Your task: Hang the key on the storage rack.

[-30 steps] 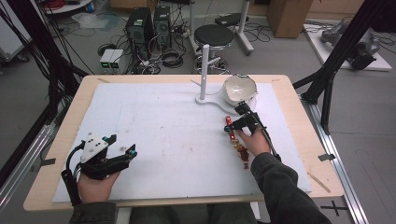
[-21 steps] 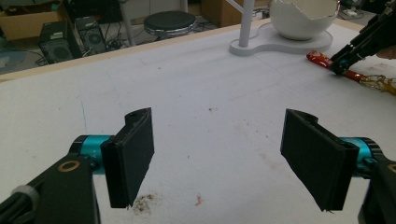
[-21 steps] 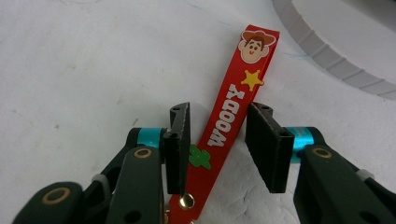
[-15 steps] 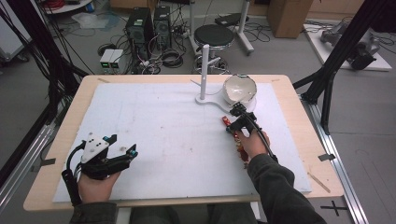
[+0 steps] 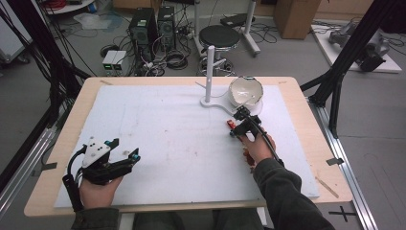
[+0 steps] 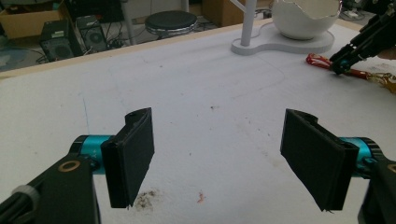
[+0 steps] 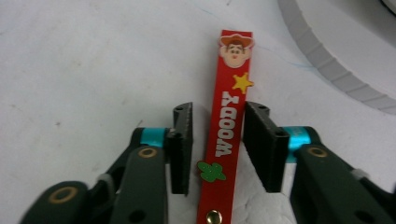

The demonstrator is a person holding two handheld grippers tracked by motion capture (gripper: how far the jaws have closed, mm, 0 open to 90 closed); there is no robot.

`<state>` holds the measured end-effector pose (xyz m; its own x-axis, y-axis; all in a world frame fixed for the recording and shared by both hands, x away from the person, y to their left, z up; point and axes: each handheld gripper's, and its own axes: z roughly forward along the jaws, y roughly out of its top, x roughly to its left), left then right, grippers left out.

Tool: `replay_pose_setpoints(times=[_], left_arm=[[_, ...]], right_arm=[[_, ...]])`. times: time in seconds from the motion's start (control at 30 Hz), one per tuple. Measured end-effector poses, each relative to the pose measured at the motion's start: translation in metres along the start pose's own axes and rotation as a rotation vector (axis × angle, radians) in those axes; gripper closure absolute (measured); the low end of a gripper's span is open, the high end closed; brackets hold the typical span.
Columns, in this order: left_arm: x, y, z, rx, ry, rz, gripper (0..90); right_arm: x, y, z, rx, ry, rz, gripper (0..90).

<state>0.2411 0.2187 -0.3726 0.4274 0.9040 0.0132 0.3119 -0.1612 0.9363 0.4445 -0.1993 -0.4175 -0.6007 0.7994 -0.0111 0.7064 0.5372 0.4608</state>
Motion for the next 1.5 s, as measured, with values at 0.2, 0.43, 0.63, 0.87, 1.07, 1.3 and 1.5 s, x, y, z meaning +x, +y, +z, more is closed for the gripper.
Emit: replay_pose_setpoints(times=[0.2,0.43,0.63,0.87,1.07,1.3,1.5], left_arm=[[-0.001,0.0,-0.001,0.0,-0.001,0.0,26.3],[0.002,-0.001,-0.003,-0.005,0.005,0.0,26.3],[0.001,-0.001,-0.002,-0.005,0.003,-0.002,26.3],[0.0,0.0,-0.001,-0.003,-0.003,0.003,26.3],[-0.001,0.002,0.0,-0.001,-0.009,0.006,26.3],[0.0,0.003,0.0,0.001,-0.008,0.01,26.3],[0.001,0.003,-0.001,-0.001,-0.007,0.007,26.3]], right_arm=[[-0.005,-0.001,0.0,-0.017,0.043,-0.001,74.0],[-0.012,-0.003,-0.01,-0.076,0.123,0.023,74.2],[-0.014,-0.005,-0.022,-0.132,0.194,0.012,74.2],[-0.019,-0.006,-0.039,-0.211,0.288,0.027,74.3],[-0.02,-0.003,-0.053,-0.267,0.346,0.027,74.3],[-0.021,0.005,-0.067,-0.319,0.399,0.034,74.3],[-0.021,0.009,-0.074,-0.342,0.42,0.028,74.4]])
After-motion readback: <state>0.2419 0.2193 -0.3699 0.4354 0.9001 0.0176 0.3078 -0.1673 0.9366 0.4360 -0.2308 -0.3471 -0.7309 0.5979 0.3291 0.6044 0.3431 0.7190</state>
